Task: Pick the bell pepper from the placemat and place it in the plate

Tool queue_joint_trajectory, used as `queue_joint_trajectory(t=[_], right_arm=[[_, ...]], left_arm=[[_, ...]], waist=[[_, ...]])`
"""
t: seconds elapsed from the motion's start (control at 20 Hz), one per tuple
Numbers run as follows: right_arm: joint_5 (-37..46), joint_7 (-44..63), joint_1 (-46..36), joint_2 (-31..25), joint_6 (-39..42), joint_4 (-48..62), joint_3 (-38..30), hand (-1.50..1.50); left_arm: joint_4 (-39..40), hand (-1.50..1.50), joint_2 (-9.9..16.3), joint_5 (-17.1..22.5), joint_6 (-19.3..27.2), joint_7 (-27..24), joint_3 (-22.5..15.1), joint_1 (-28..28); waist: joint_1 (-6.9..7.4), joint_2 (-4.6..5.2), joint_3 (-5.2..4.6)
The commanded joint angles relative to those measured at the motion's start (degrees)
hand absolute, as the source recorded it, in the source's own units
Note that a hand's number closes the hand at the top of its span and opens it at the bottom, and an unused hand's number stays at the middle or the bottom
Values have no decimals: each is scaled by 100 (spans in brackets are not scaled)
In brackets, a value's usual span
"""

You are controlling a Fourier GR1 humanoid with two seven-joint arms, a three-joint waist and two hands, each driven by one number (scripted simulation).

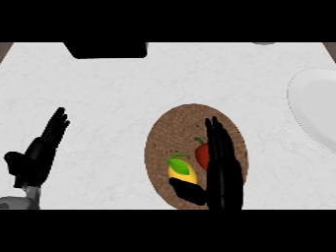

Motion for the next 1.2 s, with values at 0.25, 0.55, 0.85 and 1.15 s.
queue_joint_trajectory(t=[0.25, 0.55, 0.85, 1.15], right_arm=[[384, 2259, -205, 277, 2922, -1185, 250, -150], [301, 2783, -325, 283, 3434, -1236, 71, -150], [-57, 2421, -202, 116, 4028, -852, -497, -150], [-147, 2576, -332, 283, 4326, -924, -645, -150]], left_arm=[[156, 0, -122, -42, -104, -38, 90, -298], [71, 0, -203, -217, -152, 14, 56, -201], [238, 0, -171, -228, -308, -192, 183, -121], [44, 0, -385, -364, -222, 203, 231, -273]], waist=[[86, 41, 13], [109, 47, 18], [105, 53, 17], [113, 46, 19]])
